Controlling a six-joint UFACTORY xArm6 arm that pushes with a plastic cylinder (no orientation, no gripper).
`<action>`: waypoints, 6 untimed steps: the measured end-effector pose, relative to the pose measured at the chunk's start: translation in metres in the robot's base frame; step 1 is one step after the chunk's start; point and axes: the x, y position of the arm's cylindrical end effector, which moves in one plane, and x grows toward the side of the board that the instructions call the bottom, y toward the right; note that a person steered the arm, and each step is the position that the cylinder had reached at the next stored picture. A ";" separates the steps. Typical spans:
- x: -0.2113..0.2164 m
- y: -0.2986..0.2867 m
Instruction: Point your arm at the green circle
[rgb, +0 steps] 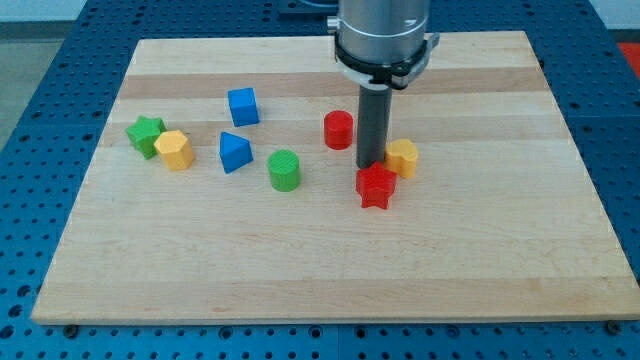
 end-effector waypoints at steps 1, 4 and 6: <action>0.001 -0.005; 0.029 -0.021; 0.034 -0.074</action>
